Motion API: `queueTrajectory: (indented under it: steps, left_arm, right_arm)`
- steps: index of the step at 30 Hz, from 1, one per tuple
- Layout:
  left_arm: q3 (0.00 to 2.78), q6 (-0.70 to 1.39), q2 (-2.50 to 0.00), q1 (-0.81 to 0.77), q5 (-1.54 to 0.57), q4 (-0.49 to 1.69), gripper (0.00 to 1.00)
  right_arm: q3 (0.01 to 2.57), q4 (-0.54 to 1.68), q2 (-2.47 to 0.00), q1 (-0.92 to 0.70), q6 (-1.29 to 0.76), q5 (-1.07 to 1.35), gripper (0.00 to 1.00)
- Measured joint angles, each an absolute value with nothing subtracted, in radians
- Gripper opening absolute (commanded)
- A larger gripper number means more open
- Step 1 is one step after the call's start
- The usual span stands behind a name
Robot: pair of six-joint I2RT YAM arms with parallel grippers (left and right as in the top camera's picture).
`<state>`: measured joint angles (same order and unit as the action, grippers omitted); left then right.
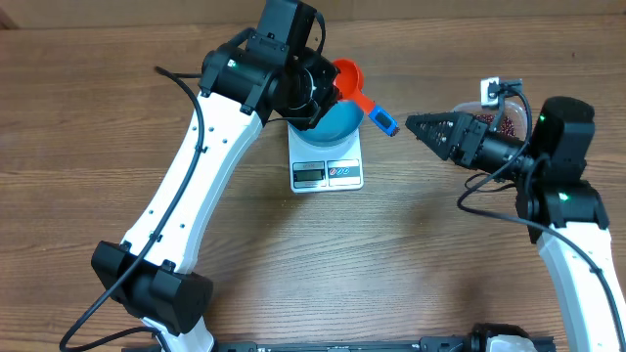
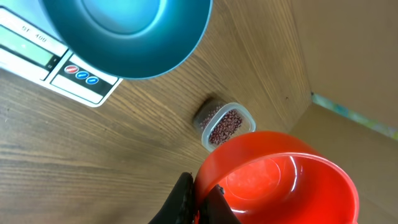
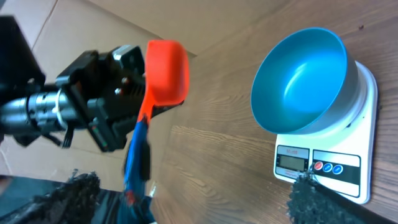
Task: Scoop item into bowl and weigh 150g on scale
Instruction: 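Reach the right gripper toward the scoop's blue handle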
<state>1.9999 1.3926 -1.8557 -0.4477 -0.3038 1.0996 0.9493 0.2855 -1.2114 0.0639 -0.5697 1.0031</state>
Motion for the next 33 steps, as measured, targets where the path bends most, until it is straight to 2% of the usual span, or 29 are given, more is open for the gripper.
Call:
queueTrajectory:
  steps: [10,20,24,29,33]
  left_arm:
    - [2.0,1.518,-1.856,-0.465,-0.303,1.17,0.04]
    - [2.0,1.537,-1.878,-0.505,-0.304,1.209,0.04]
    - [2.0,1.539,-1.882,-0.505,-0.303,1.209,0.04]
    - [2.0,1.539,-1.882,-0.505,-0.304,1.209,0.04]
    - [2.0,1.539,-1.882,-0.505,-0.304,1.209,0.04]
  right_arm:
    - [0.949,0.218,-1.237,0.002,-0.672,0.962,0.77]
    - [0.95,0.142,-1.237,-0.107,-0.72,0.873,0.49]
    - [0.95,0.152,-1.237,-0.107,-0.733,0.857,0.44]
    - [0.95,0.177,-1.237,-0.114,-0.737,0.855,0.42]
    - [0.95,0.179,-1.237,-0.123,-0.741,0.854,0.35]
